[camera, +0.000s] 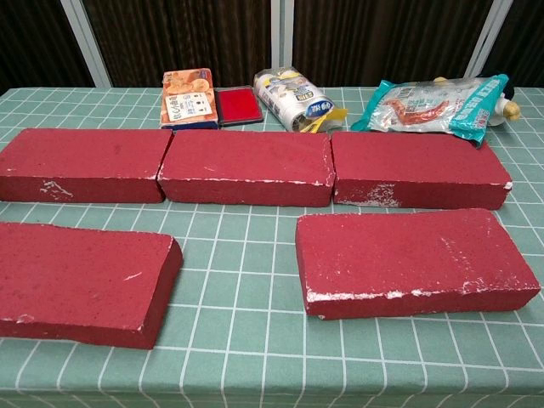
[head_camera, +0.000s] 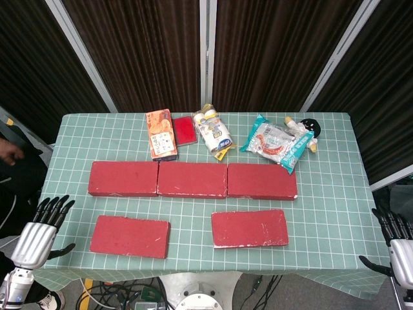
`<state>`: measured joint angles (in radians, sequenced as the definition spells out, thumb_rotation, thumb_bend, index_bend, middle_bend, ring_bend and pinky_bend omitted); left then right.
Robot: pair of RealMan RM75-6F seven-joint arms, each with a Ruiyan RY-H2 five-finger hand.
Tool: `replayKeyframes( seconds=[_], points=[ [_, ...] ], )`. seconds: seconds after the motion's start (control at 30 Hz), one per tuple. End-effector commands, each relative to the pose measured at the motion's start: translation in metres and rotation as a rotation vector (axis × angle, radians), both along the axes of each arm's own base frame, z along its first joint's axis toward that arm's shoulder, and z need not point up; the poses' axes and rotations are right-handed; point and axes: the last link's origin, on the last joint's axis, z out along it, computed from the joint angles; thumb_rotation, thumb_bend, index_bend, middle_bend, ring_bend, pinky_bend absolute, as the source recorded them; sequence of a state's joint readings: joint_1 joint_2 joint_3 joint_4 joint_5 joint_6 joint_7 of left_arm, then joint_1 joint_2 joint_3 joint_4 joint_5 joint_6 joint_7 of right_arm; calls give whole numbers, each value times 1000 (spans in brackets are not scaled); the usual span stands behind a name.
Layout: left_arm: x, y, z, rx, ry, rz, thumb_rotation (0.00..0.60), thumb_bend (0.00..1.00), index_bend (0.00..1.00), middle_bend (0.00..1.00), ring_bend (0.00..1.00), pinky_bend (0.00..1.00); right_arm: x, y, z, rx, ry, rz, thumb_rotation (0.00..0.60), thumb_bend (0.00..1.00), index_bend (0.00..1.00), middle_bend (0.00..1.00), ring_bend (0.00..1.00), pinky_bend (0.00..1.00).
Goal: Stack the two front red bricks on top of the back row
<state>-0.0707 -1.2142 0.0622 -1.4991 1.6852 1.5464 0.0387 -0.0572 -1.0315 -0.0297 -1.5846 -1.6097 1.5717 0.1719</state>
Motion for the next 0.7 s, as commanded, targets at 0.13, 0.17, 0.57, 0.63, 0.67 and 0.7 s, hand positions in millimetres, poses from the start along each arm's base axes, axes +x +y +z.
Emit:
replayKeyframes(
  seconds=[0.13, 0.17, 0.57, 0.63, 0.67, 0.7],
  points=[
    [-1, -1, 1, 2, 0, 4, 600, 0, 34, 0, 0, 0, 0, 0, -1, 1, 0, -1, 600, 0, 0, 0, 0, 0],
    [0, -2, 0, -1, -3, 3, 600, 0, 34, 0, 0, 0, 0, 0, 0, 1, 0, -1, 600, 0, 0, 0, 0, 0],
    [30, -15, -32, -238, -109, -32, 600, 0, 34, 0, 0, 0, 3, -6, 6, -15, -2, -2, 600, 0, 0, 0, 0, 0],
    [38, -17, -42, -297, -116, -41, 600, 0, 34, 0, 0, 0, 5, -9, 9, -20, 6, 7, 600, 0, 0, 0, 0, 0],
    [41, -17, -46, -316, -113, -49, 600, 0, 34, 0, 0, 0, 5, -10, 11, -24, 10, 11, 600, 0, 0, 0, 0, 0],
    [44, -17, -50, -331, -111, -56, 600, 0, 34, 0, 0, 0, 6, -11, 13, -28, 13, 15, 600, 0, 0, 0, 0, 0]
  ],
)
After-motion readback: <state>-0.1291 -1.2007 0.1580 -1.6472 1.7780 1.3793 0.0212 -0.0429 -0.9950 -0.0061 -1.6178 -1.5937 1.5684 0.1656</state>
